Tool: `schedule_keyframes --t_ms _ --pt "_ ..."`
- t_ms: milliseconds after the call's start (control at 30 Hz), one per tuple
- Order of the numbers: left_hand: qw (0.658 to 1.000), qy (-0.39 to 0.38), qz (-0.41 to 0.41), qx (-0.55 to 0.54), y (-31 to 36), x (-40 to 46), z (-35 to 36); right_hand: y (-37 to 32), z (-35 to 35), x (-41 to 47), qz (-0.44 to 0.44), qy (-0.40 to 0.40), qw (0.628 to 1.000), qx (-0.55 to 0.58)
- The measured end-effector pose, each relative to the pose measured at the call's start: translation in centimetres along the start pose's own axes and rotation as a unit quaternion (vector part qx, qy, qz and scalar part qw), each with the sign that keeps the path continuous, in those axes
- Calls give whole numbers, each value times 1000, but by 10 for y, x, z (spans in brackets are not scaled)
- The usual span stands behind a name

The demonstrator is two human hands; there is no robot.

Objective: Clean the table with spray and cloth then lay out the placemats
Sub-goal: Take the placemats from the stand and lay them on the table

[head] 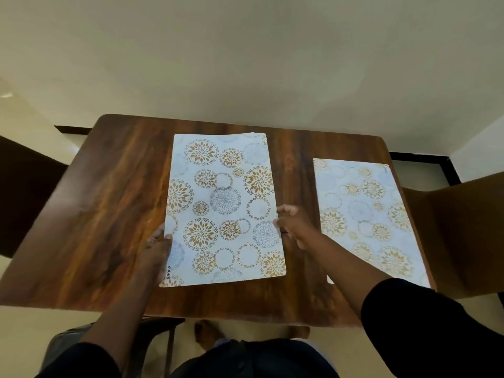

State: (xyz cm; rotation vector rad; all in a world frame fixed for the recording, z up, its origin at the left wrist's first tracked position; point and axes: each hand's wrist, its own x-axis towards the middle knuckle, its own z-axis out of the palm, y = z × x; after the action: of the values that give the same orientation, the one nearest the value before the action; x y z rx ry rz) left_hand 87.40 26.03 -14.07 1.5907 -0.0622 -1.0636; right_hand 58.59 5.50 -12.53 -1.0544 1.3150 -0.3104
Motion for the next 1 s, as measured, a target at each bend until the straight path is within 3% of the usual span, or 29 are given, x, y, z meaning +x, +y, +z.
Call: schedule_keyframes --t_ms 167,333,633,1000 --pt "994 51 40 89 28 28 -60 -15 82 0 -10 33 999 -17" --pt "966 107 109 211 43 36 -126 -27 155 11 -21 60 998 -28" --pt "930 217 120 272 6 16 -184 -46 268 48 -17 53 997 -47" --pt "876 131 78 458 -22 39 -205 -48 373 73 14 23 997 -75"
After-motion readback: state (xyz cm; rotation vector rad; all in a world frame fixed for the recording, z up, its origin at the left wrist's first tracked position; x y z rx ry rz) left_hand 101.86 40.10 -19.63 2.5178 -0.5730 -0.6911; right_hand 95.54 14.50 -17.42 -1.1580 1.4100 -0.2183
